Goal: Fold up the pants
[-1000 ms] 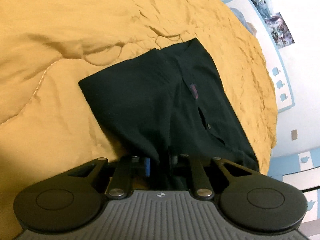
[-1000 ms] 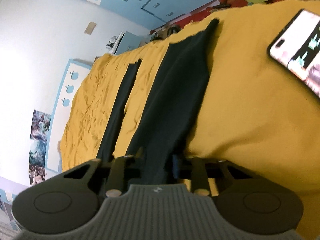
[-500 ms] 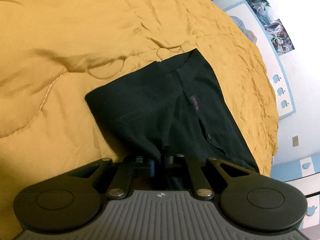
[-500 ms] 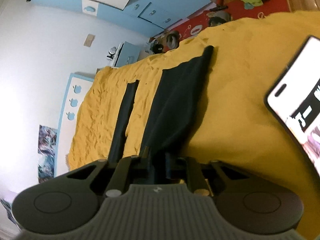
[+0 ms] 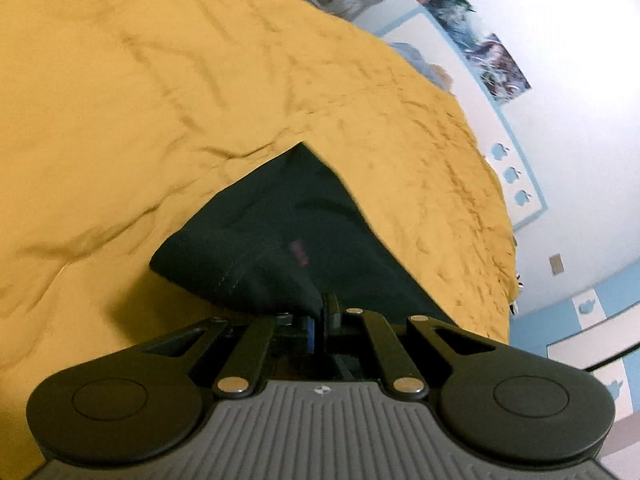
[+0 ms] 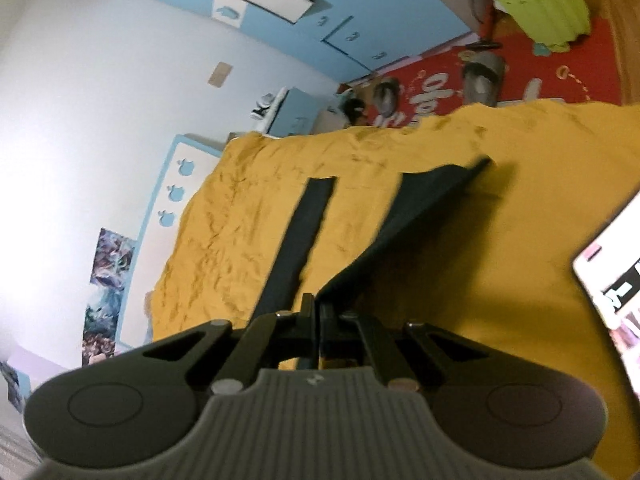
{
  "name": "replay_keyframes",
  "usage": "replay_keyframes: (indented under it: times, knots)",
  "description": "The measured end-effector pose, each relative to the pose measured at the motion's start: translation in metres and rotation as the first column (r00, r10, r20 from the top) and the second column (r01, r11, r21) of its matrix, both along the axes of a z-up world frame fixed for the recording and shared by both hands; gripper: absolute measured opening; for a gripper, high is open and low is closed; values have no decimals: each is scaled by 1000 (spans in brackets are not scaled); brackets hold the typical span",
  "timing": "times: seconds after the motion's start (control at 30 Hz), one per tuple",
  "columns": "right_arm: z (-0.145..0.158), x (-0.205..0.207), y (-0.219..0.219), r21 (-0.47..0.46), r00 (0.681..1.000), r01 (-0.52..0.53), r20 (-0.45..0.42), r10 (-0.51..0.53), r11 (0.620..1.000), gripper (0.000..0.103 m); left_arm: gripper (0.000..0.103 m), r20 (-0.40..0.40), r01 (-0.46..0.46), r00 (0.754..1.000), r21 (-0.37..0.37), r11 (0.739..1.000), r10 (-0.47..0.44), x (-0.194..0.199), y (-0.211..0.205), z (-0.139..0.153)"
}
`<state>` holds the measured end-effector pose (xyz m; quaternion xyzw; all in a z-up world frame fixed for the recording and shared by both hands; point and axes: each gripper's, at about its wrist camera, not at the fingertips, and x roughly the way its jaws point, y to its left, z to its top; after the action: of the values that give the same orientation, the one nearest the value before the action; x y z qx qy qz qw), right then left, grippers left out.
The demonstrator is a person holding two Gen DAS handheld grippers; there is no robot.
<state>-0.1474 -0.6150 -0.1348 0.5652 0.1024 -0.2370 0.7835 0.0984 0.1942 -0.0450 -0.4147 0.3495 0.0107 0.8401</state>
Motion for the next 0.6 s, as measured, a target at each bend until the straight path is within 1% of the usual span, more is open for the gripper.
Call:
replay_keyframes:
  times: [0.1,0.23,0.27,0.33,0.37,0.47,0.6]
  knots:
    - [15,22,-6,-7,1000,-10,-24,10,1000,0,3,-24,23,999,-1,1000,-23,26,-2,7]
    - [30,54,-19,-2,998,-16,-56,15,1000,0,3,-57,49,997,-20,999,-50,70,1,15]
    - [33,63,-22,-2,998,-11,-63,11,1000,0,3,-59,58,996,-37,998,-60,81,2,15]
    - [35,82,-30,28,998,4,-64,-2,1000,0,3,-77,56,995,-88,995,-63,106,5,12]
    - [35,92,-34,43,998,5,-64,-2,999,0,3,-90,55,994,-94,994,-64,117,6,10]
    - [39,127,-45,53,996,0,-94,5,999,0,3,-126,51,990,-98,994,-63,151,7,3]
    - [42,176,-55,27,989,-32,-145,36,999,0,3,-164,55,984,-85,995,-69,191,5,-9]
